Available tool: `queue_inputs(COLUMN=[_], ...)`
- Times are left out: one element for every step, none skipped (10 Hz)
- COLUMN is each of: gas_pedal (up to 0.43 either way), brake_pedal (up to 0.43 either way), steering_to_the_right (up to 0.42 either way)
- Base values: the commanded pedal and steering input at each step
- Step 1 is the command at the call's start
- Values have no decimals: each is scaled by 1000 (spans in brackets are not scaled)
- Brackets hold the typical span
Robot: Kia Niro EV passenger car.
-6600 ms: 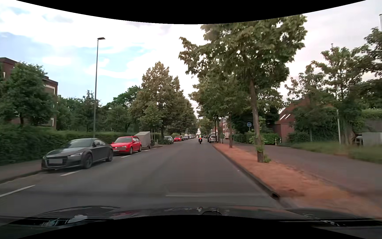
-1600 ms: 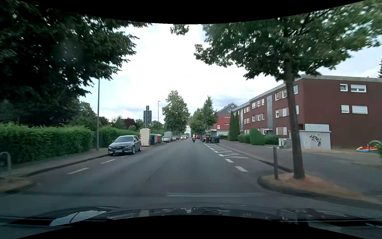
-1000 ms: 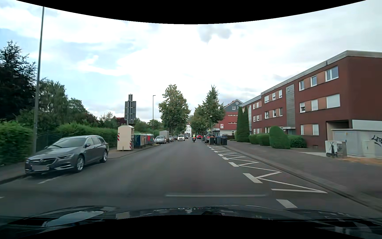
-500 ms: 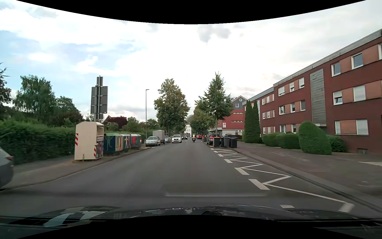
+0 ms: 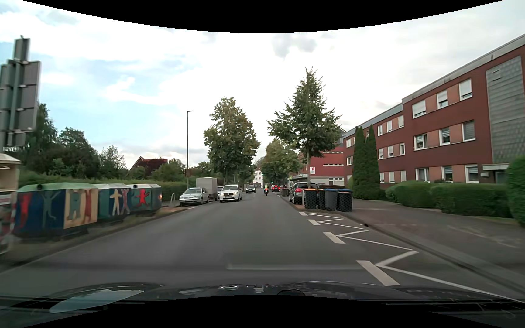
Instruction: Follow the waypoints while adhering to traffic rules and regulations
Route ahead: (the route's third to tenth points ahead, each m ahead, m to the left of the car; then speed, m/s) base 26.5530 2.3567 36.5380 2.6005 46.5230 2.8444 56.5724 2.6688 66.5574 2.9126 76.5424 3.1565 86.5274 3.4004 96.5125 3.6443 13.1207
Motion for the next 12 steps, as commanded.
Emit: queue_inputs(gas_pedal=[177,177,177,177,169,157,157,150,150,150,150,150], brake_pedal=[0,0,0,0,0,0,0,0,0,0,0,0], steering_to_the_right=[-1,-1,-2,-4,-6,-6,-6,-6,-6,-6,-6,-6])
